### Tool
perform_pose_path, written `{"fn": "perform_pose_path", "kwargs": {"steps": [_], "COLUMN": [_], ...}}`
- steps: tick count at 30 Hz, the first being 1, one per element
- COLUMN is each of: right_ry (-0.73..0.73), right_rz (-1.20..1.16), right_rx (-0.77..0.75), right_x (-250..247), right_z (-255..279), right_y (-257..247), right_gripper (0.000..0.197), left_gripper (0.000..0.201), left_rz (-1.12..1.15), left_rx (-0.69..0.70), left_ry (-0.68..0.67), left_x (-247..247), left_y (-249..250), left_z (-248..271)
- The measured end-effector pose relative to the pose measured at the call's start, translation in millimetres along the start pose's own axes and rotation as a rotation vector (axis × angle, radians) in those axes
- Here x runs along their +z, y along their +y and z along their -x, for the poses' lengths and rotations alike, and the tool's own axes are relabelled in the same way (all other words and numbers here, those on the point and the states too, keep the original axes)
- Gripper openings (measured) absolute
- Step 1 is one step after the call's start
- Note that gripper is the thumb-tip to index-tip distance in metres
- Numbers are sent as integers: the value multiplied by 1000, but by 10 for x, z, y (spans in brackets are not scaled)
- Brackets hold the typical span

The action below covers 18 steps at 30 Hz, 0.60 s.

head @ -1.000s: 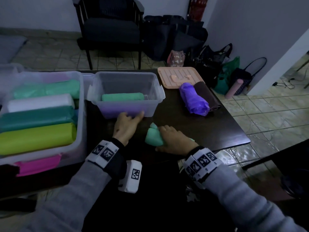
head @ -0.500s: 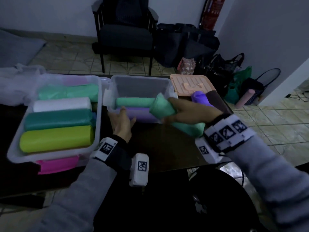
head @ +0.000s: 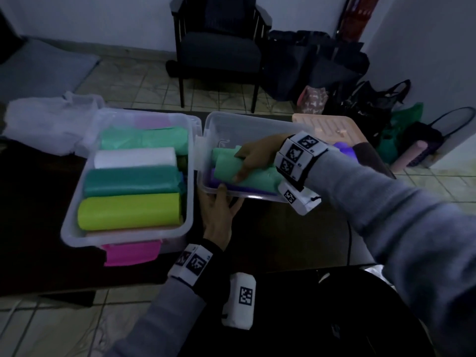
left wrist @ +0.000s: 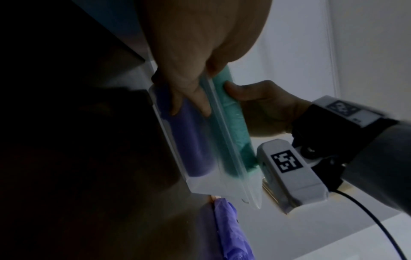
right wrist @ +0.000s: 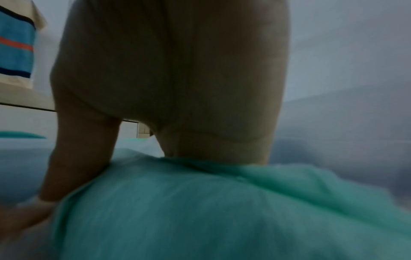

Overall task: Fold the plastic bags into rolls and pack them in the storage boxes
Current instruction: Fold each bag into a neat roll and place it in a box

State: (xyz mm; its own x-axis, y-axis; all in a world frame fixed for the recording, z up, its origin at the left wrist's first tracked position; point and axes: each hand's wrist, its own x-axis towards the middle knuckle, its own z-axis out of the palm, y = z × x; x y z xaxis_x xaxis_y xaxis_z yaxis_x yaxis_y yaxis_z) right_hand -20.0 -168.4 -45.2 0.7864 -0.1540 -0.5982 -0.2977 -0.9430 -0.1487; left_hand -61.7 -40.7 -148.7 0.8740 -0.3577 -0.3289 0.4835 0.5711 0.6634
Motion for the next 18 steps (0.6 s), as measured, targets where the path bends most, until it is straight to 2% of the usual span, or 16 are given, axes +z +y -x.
{"fn": "perform_pose_path", "kwargs": {"steps": [8,12,18], "right_ry": [35,132,332], "right_rz": [-18,-13,130], "right_rx": [-47,-80,-80], "right_x": [-67,-127,-6], "right_z": [-42,-4,-95], "right_y": [-32,-42,-71], "right_gripper": [53,47,63], "left_gripper": [54,58,60], "left_rz": [5,-16,-35], "left_rx": [10,31,39], "left_ry": [4,6,29], "left_x": [12,15,50], "left_y": [21,21,36], "left_z": [-75,-79,-95]}}
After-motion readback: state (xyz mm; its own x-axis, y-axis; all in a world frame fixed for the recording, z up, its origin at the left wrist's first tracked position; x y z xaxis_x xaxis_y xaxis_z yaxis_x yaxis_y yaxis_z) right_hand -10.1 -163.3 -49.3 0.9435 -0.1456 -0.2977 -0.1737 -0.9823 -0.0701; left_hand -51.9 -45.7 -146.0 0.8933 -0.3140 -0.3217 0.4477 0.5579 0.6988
